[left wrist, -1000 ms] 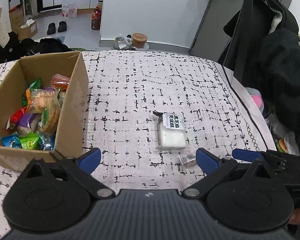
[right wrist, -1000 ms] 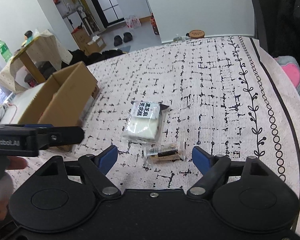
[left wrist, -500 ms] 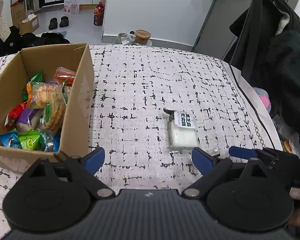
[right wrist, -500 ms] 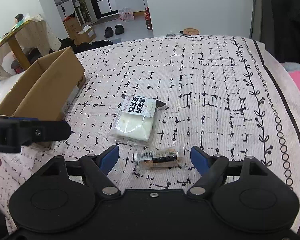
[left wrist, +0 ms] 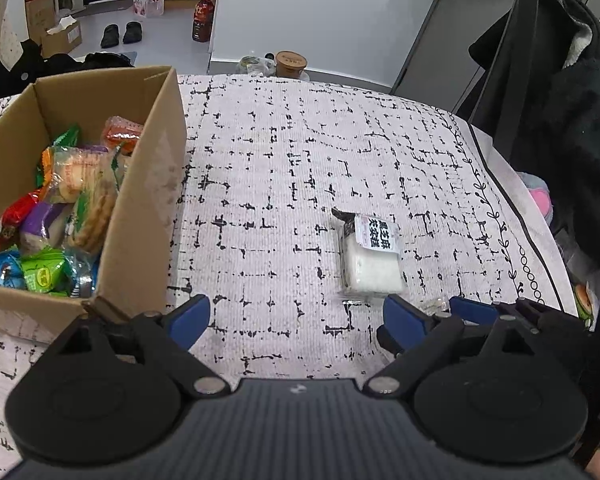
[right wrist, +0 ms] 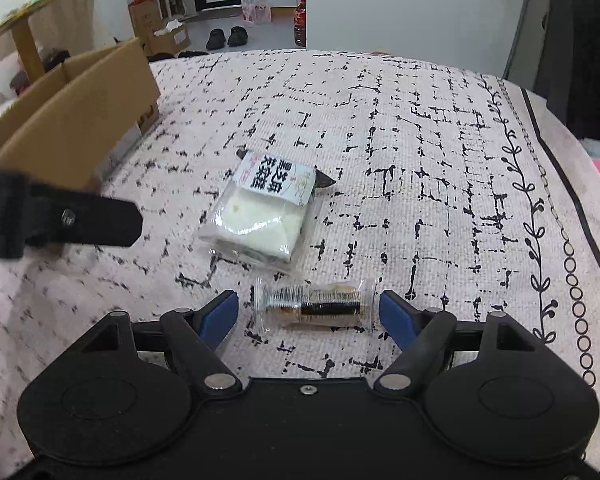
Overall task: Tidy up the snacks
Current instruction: 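Lower the right gripper onto the clear packet with the dark bar and grasp it, then grasp the white packet with black text with the left gripper while the right holds the clear packet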
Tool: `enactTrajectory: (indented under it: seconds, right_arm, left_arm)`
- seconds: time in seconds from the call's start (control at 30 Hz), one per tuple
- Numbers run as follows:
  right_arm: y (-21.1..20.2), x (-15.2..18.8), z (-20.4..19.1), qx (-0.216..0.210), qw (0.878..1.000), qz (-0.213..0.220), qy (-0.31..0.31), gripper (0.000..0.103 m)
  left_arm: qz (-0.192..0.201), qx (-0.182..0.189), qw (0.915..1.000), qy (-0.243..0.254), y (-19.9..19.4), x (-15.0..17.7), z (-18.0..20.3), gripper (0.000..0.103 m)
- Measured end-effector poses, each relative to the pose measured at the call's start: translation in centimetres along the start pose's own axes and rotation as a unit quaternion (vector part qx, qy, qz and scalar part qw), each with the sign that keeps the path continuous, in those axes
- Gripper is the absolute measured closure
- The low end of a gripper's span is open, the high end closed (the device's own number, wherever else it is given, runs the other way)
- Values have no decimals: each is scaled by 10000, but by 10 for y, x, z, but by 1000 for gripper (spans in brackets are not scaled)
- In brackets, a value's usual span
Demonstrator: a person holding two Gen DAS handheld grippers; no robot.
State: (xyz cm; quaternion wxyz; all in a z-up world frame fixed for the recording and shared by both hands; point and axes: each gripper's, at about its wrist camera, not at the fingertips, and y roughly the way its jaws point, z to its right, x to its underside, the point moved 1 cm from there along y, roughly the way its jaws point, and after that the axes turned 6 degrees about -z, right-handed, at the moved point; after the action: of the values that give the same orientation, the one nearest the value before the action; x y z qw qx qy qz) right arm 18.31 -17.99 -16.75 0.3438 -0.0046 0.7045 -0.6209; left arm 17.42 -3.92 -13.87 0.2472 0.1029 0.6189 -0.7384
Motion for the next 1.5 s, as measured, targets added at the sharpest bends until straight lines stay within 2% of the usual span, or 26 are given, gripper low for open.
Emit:
enactTrajectory:
  seconds: [0.07,0.2,0.43,0.67,0.87,1.0,1.1,1.37,1.5]
  right_arm:
    - [-1,1,0,123,9999,32,-74,40]
    - [-6,-1,11,-31,9999,42,109,49]
    - [-21,-1,27,-104,9990,167,412,50]
    - [-35,-3,49,-43,9975,297,643,50]
    - [-37,-3,63,6,9963,320,799,50]
    - [-35,-2,68,21,9956,319,883,50]
    - [-36,-2,72,59,9951,340,925,50]
    - [-34,-2,81,176,9937,321,1056,50]
    - [-33,-3,82,191,9934,309,1091,50]
  left_arm:
    - [-18,19,10000,-1,3,1,1,9]
    - [-39,-13,10000,-14,8,1,2,9]
    - [-27,-37,10000,4,14,-2,8,9]
    - [0,110,9999,122,25,-5,26,15]
    - [9,200,9995,258,39,-8,43,23]
    - [30,255,9993,290,47,-11,50,35]
    - [34,272,9992,296,52,-14,52,39]
    - [60,257,9989,390,68,-23,62,40]
    - [52,-6,9975,702,79,-24,72,40]
